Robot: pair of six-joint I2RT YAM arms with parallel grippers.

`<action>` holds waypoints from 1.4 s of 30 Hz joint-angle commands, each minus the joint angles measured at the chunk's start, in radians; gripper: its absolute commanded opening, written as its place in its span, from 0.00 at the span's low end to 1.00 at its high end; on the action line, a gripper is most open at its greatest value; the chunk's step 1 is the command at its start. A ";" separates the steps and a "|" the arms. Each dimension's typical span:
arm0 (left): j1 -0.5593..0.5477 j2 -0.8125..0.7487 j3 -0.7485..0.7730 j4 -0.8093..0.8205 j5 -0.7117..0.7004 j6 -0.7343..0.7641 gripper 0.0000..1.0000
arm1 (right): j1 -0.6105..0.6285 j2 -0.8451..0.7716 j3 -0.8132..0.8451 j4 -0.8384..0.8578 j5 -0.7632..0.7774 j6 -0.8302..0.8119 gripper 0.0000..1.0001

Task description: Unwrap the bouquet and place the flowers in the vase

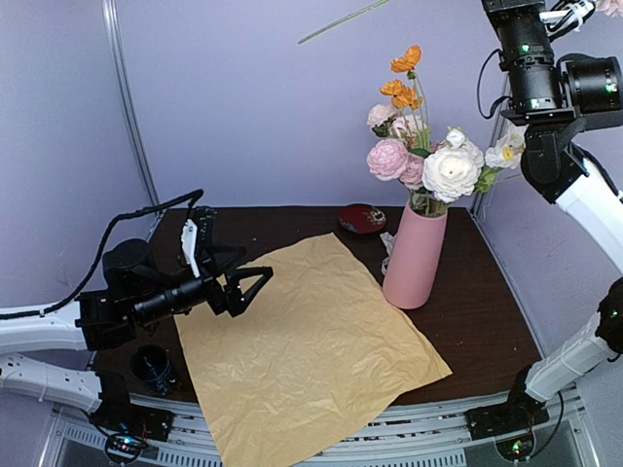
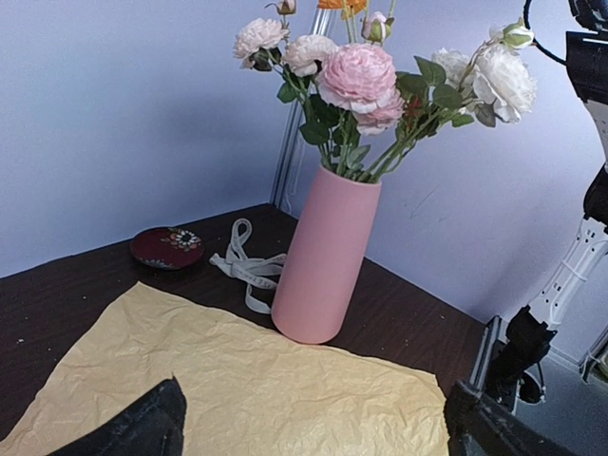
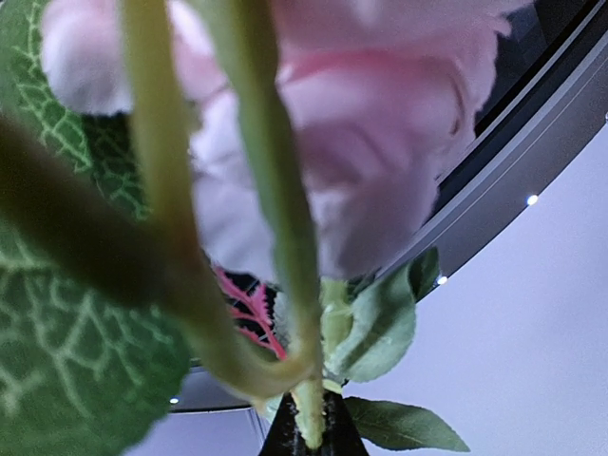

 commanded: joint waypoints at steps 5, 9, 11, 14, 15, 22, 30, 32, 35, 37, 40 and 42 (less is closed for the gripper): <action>-0.001 0.025 0.023 0.064 -0.011 0.021 0.98 | -0.005 -0.049 0.067 -0.082 0.131 -0.194 0.00; -0.001 0.047 0.028 0.072 -0.008 0.022 0.98 | -0.005 -0.054 0.091 -0.134 0.203 -0.292 0.00; -0.001 0.061 0.036 0.072 -0.006 0.020 0.98 | -0.005 -0.056 0.095 -0.135 0.236 -0.340 0.00; -0.001 0.081 0.049 0.069 -0.001 0.020 0.98 | -0.004 -0.062 0.089 -0.119 0.270 -0.405 0.00; -0.001 0.085 0.052 0.067 0.001 0.020 0.98 | -0.005 -0.064 0.091 -0.115 0.281 -0.427 0.00; -0.001 0.102 0.057 0.074 -0.002 0.016 0.98 | -0.005 -0.118 0.032 -0.003 0.324 -0.540 0.00; -0.001 0.122 0.068 0.081 0.002 0.009 0.98 | -0.006 -0.105 0.144 -0.162 0.417 -0.611 0.00; -0.001 0.128 0.073 0.072 0.000 0.010 0.98 | -0.005 -0.073 0.206 -0.281 0.449 -0.625 0.00; -0.001 0.140 0.083 0.059 -0.001 0.012 0.98 | -0.006 -0.051 0.252 -0.429 0.483 -0.631 0.00; -0.001 0.150 0.092 0.046 0.002 0.013 0.98 | -0.004 -0.061 0.224 -0.463 0.503 -0.623 0.00; -0.001 0.162 0.102 0.030 0.008 0.014 0.98 | -0.006 -0.051 0.231 -0.548 0.546 -0.609 0.00; -0.001 0.167 0.103 0.025 0.011 0.016 0.98 | -0.005 -0.050 0.224 -0.595 0.547 -0.595 0.00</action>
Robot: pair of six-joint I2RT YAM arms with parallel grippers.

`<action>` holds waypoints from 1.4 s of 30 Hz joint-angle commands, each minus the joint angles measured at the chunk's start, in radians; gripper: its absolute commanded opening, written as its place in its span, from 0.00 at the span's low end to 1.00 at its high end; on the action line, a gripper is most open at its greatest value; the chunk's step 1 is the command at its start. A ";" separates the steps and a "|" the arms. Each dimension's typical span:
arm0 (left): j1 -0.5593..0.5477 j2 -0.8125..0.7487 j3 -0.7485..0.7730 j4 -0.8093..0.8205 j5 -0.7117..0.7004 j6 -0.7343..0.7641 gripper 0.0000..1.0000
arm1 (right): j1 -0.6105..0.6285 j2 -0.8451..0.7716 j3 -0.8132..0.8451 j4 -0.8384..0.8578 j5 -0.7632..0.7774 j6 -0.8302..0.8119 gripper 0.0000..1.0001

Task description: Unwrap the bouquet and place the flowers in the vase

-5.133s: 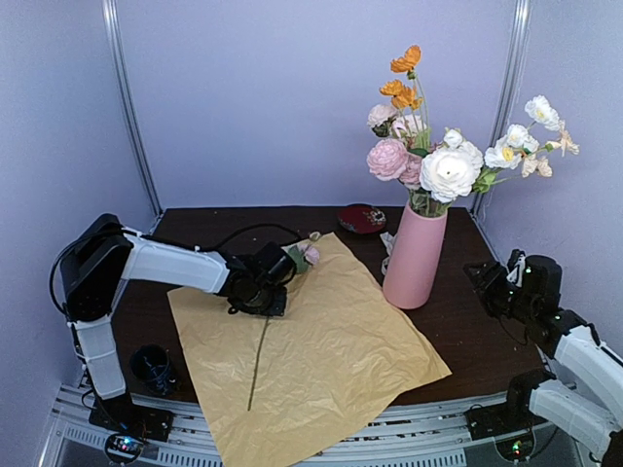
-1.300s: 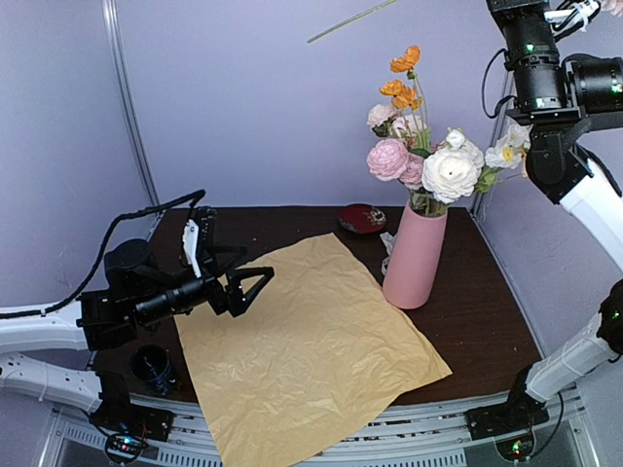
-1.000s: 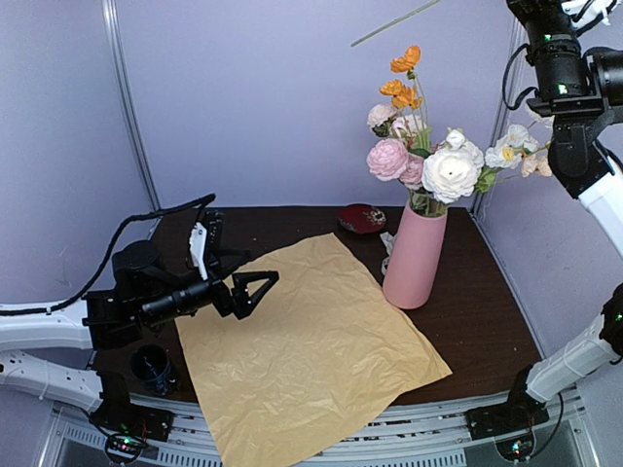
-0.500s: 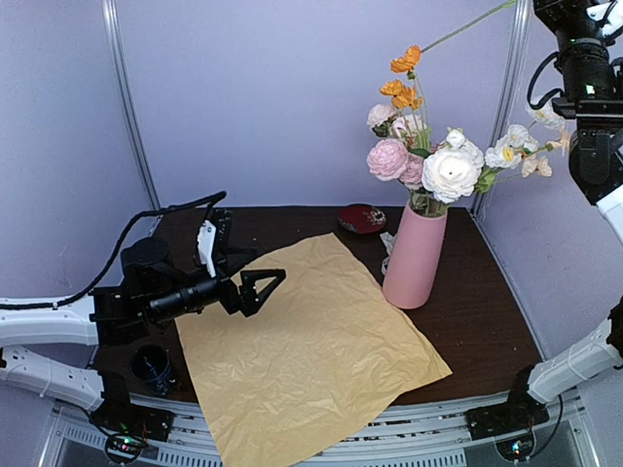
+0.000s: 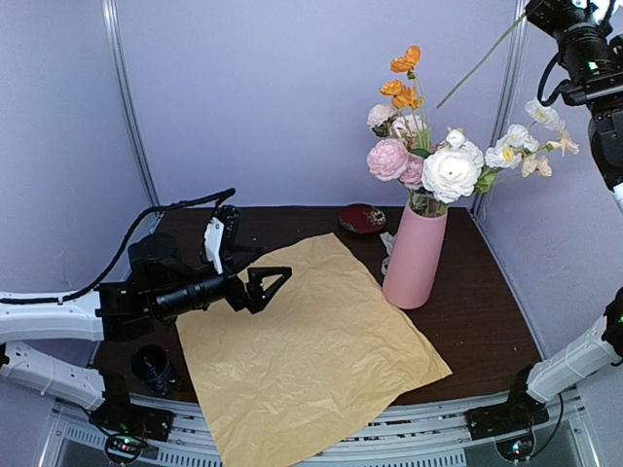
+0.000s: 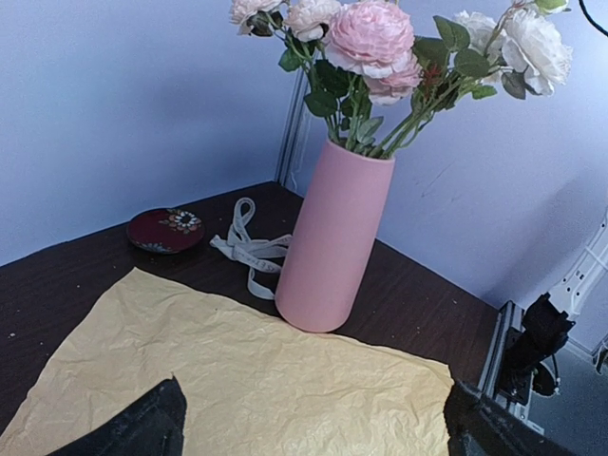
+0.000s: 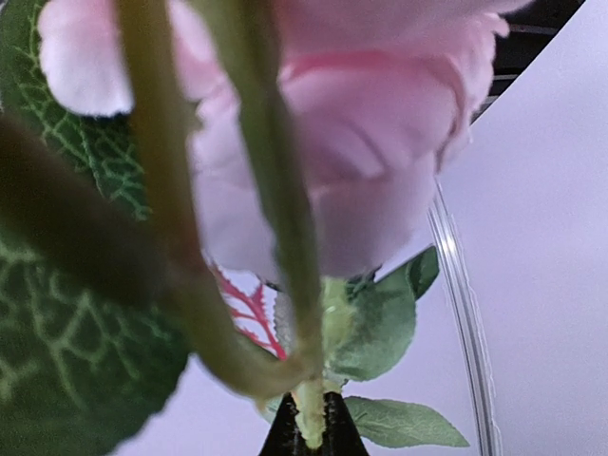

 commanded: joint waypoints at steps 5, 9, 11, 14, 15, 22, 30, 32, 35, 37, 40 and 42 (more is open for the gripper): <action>-0.001 0.022 0.037 -0.003 0.007 0.015 0.98 | -0.005 0.011 -0.051 -0.271 0.059 0.074 0.00; -0.001 0.034 0.037 -0.002 0.011 0.019 0.98 | -0.005 0.038 -0.007 -0.424 0.052 0.142 0.00; -0.001 0.038 0.037 -0.003 0.012 0.022 0.98 | -0.004 0.051 0.009 -0.476 0.066 0.161 0.00; -0.001 0.044 0.035 -0.003 0.016 0.025 0.98 | -0.004 0.054 -0.001 -0.540 0.085 0.188 0.00; -0.001 0.045 0.034 -0.003 0.017 0.026 0.98 | -0.004 0.053 -0.005 -0.561 0.091 0.198 0.00; -0.001 0.068 0.026 0.007 0.034 0.014 0.98 | -0.006 0.030 -0.106 -0.602 0.109 0.257 0.00; -0.001 0.087 0.027 0.015 0.052 -0.005 0.98 | -0.073 0.011 -0.176 -0.636 0.028 0.398 0.00; -0.001 0.087 0.023 0.015 0.053 -0.007 0.98 | -0.090 0.008 -0.187 -0.648 0.013 0.430 0.00; -0.001 0.087 0.018 0.017 0.053 -0.011 0.98 | -0.116 -0.001 -0.212 -0.654 -0.006 0.468 0.00; -0.001 0.087 0.014 0.022 0.054 -0.014 0.98 | -0.129 0.002 -0.214 -0.666 -0.018 0.490 0.00; -0.001 0.091 0.011 0.028 0.058 -0.018 0.98 | -0.142 0.009 -0.211 -0.686 -0.026 0.508 0.00; -0.001 0.096 0.011 0.032 0.060 -0.020 0.98 | -0.146 0.015 -0.206 -0.700 -0.031 0.516 0.00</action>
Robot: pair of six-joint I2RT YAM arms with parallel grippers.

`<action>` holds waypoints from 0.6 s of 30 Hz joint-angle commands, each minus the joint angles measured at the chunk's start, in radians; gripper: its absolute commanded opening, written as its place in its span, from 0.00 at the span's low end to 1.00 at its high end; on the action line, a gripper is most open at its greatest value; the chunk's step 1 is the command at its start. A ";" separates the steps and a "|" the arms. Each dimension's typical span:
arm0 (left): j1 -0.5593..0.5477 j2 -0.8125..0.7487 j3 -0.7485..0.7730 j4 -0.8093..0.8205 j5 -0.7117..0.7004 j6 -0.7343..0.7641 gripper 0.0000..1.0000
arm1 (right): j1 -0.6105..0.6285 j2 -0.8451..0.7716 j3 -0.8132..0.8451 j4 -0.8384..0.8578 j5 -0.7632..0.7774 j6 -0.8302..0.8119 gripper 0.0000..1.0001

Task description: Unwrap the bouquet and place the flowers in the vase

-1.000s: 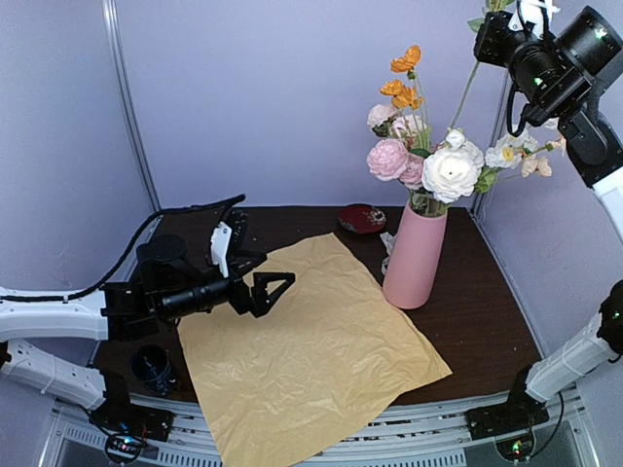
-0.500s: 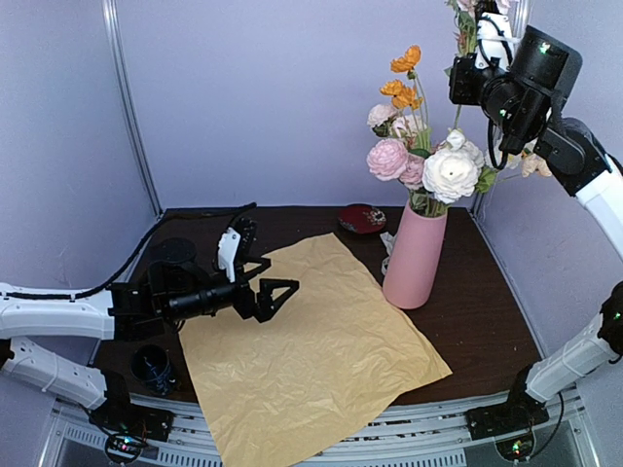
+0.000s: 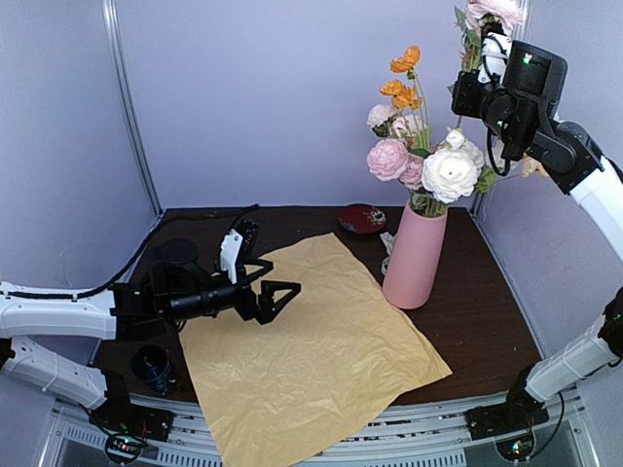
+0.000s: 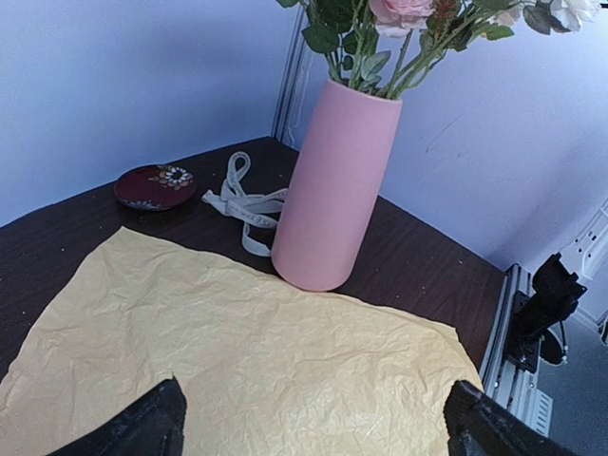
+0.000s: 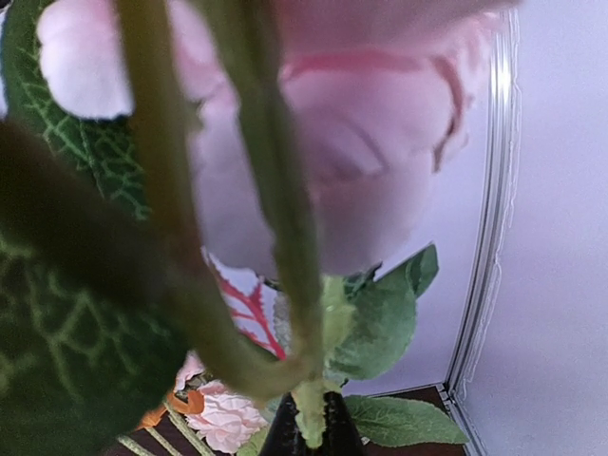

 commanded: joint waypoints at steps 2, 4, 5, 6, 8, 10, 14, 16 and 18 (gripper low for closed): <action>-0.001 0.015 0.006 0.064 0.017 -0.016 0.98 | -0.016 0.003 0.014 -0.058 -0.027 0.063 0.03; -0.001 0.015 0.008 0.064 0.018 -0.017 0.98 | -0.019 0.009 0.037 -0.085 -0.031 0.079 0.25; -0.001 0.016 0.007 0.064 0.019 -0.017 0.98 | -0.020 0.010 0.047 -0.096 -0.034 0.086 0.36; -0.001 0.016 0.007 0.064 0.019 -0.017 0.98 | -0.020 0.011 0.060 -0.109 -0.036 0.091 0.43; -0.001 0.015 0.006 0.063 0.017 -0.017 0.98 | -0.020 0.018 0.099 -0.140 -0.043 0.100 0.54; -0.001 0.015 0.006 0.063 0.016 -0.015 0.98 | -0.020 0.034 0.150 -0.187 -0.057 0.112 0.60; -0.001 0.021 0.009 0.068 0.018 -0.017 0.98 | -0.021 0.076 0.264 -0.303 -0.101 0.143 0.71; -0.001 0.026 0.012 0.067 0.019 -0.017 0.98 | -0.021 0.076 0.280 -0.321 -0.120 0.154 0.76; -0.001 0.029 0.016 0.067 0.022 -0.017 0.98 | -0.021 0.064 0.282 -0.322 -0.133 0.162 0.80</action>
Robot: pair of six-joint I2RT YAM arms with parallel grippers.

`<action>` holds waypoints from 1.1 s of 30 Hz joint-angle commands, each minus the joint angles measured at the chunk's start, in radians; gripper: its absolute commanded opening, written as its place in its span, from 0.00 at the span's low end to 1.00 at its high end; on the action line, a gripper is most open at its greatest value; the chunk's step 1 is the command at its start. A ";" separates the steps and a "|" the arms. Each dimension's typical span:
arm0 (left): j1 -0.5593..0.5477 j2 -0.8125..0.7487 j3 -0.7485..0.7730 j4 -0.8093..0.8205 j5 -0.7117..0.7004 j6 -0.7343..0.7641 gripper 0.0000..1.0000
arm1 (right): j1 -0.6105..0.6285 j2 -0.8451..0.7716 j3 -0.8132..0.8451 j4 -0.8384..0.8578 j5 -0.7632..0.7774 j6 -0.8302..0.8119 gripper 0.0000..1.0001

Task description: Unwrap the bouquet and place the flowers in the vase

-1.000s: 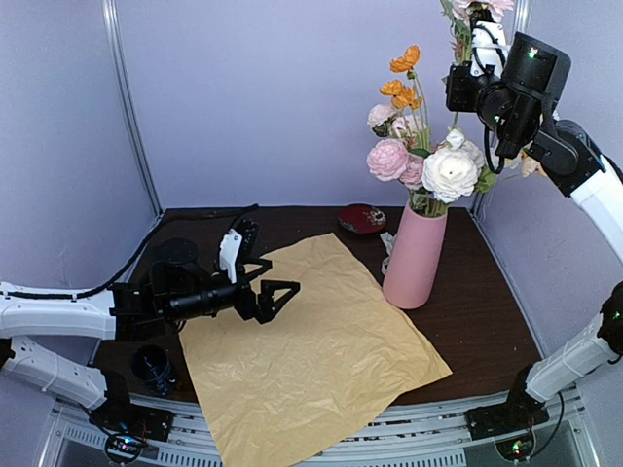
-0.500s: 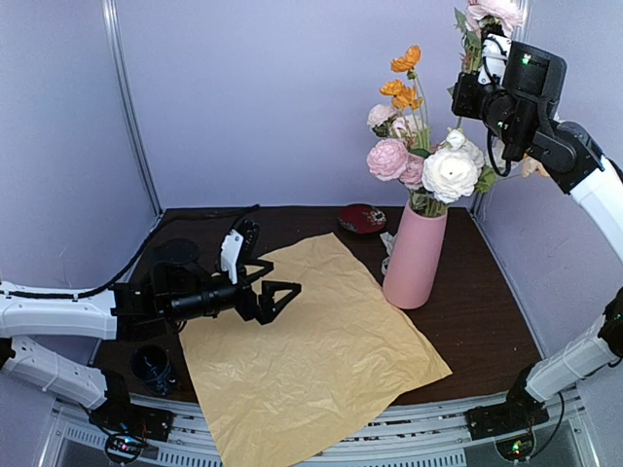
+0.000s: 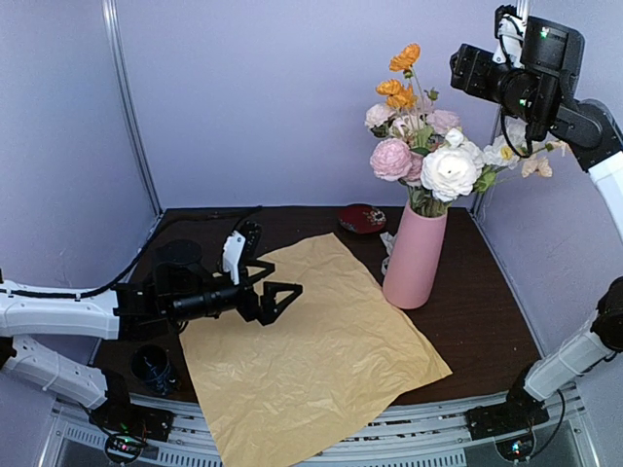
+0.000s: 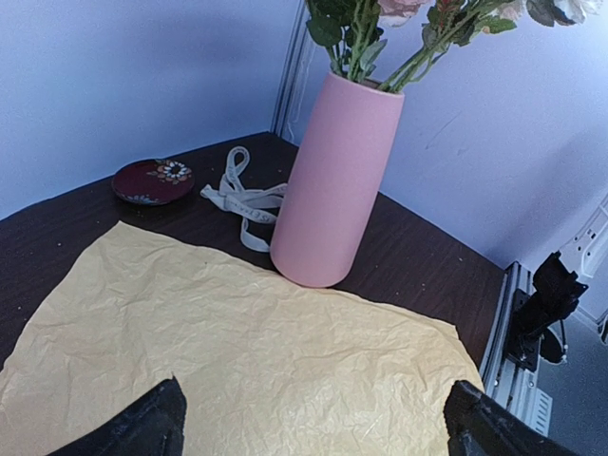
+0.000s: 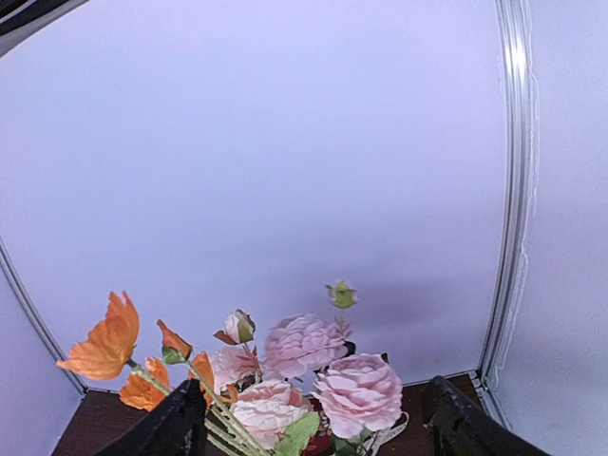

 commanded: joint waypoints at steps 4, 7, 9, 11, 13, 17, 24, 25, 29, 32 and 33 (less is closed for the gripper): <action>-0.001 0.012 0.019 0.053 0.006 -0.005 0.98 | -0.005 -0.043 0.029 -0.066 -0.120 0.047 0.89; -0.001 0.003 0.023 0.040 -0.030 -0.003 0.98 | -0.004 -0.099 -0.001 -0.007 -0.264 0.033 0.92; -0.001 -0.008 0.026 0.029 -0.079 -0.001 0.98 | -0.004 -0.163 -0.079 0.078 -0.380 0.020 0.93; -0.001 -0.024 0.034 0.002 -0.148 0.006 0.98 | -0.004 -0.255 -0.212 0.197 -0.428 0.010 0.93; 0.000 -0.038 0.051 -0.039 -0.230 0.011 0.98 | -0.003 -0.346 -0.345 0.314 -0.405 -0.008 0.94; 0.001 -0.051 0.099 -0.128 -0.357 0.007 0.98 | -0.004 -0.459 -0.485 0.403 -0.281 -0.030 0.95; 0.001 -0.094 0.145 -0.196 -0.454 -0.009 0.98 | -0.004 -0.601 -0.622 0.508 -0.355 -0.037 1.00; 0.001 -0.103 0.144 -0.196 -0.455 -0.004 0.98 | -0.004 -0.616 -0.626 0.520 -0.375 -0.033 1.00; 0.001 -0.143 0.137 -0.191 -0.465 0.005 0.98 | -0.004 -0.637 -0.585 0.502 -0.574 -0.004 1.00; 0.001 -0.173 0.130 -0.190 -0.480 0.005 0.98 | -0.004 -0.630 -0.541 0.443 -0.779 0.023 1.00; 0.001 -0.181 0.127 -0.191 -0.482 0.005 0.98 | -0.004 -0.621 -0.528 0.412 -0.861 0.028 1.00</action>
